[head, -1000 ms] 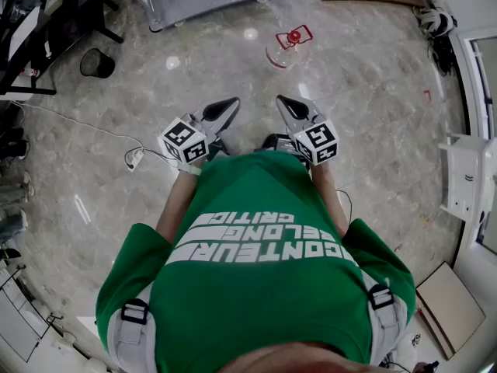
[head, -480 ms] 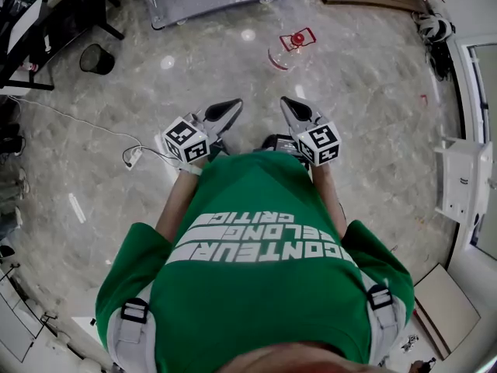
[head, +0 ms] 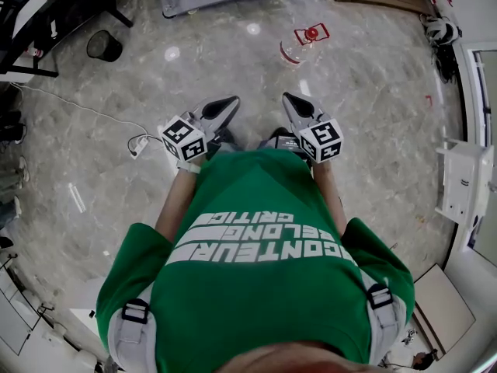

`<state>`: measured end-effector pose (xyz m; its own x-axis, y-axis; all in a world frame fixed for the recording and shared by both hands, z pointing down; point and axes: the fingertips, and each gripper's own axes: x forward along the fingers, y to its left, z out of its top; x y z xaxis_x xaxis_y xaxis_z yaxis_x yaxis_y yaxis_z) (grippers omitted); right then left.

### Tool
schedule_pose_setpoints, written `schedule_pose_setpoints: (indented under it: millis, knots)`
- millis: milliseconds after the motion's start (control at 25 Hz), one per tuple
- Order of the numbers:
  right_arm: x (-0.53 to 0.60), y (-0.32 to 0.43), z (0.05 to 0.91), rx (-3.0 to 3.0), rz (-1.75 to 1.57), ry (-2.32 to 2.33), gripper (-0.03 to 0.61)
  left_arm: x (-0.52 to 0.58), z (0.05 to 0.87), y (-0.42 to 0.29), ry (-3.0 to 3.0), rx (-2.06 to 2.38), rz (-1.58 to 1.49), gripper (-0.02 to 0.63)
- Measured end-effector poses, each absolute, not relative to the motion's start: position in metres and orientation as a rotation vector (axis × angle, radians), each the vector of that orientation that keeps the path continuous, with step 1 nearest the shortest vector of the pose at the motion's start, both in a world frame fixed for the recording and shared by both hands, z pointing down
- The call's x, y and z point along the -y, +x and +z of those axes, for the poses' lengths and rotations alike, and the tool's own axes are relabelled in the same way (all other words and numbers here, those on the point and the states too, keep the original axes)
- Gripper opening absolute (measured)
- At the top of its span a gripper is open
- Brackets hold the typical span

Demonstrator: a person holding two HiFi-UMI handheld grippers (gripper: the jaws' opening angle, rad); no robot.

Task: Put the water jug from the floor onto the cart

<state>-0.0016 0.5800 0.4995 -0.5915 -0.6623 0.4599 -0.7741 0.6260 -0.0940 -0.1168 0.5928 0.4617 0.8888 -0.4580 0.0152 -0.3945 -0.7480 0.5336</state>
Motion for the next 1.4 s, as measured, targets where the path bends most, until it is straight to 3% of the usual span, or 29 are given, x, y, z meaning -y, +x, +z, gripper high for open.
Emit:
schedule_pose_setpoints:
  millis: [880, 1400]
  knots:
    - [-0.547, -0.063, 0.508, 2.535, 0.382, 0.971, -0.008, -0.576, 0.482, -0.165, 2.435, 0.757, -0.166, 0.009]
    - [-0.464, -0.030, 0.509, 2.545, 0.400, 0.993, -0.008, -0.494, 0.474, -0.126, 2.481, 0.717, -0.104, 0.009]
